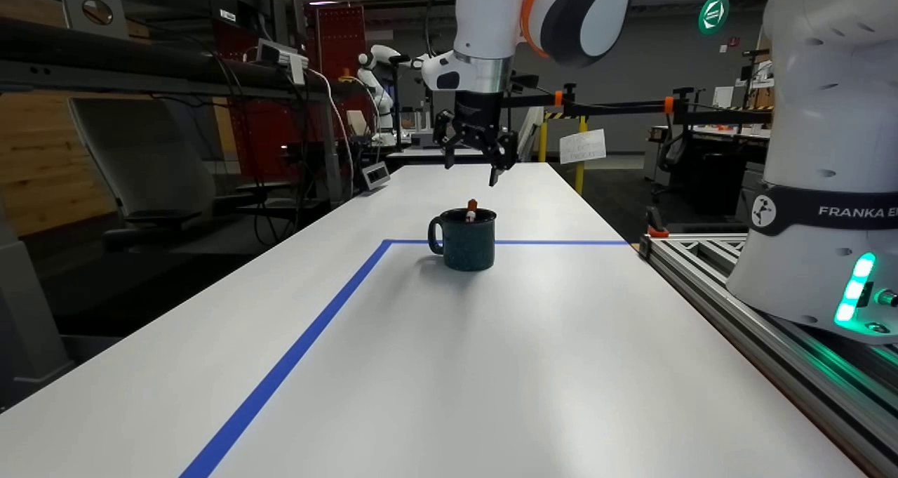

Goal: Put the red marker on the table.

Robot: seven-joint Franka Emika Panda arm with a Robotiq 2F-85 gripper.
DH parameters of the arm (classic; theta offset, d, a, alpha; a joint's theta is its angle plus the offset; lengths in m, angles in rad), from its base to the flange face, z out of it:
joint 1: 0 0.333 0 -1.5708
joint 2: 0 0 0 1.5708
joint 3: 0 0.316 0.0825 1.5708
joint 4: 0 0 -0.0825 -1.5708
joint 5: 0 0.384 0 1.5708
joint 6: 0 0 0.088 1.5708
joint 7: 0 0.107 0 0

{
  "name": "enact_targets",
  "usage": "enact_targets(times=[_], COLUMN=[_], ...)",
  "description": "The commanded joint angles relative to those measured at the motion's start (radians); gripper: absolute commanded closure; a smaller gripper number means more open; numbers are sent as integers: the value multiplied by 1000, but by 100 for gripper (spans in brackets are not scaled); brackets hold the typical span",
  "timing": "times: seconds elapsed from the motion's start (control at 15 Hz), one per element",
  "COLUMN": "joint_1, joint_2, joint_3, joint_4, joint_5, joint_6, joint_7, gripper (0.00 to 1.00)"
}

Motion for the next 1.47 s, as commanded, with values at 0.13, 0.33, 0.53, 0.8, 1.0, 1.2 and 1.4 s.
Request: enact_targets(times=[0.13, 0.33, 0.53, 0.8, 1.0, 1.2, 1.4], joint_1=[-1, -3, -11, -10, -5, 2, -5], joint_2=[110, 146, 160, 178, 192, 188, 194], joint_3=[19, 42, 47, 62, 86, 97, 94], joint_4=[46, 63, 85, 102, 96, 106, 112], joint_5=[98, 152, 122, 174, 265, 286, 285], joint_6=[35, 18, 40, 29, -7, -68, -96], joint_7=[-119, -165, -129, -177, -257, -280, -281], gripper=[0, 21, 42, 44, 43, 47, 50])
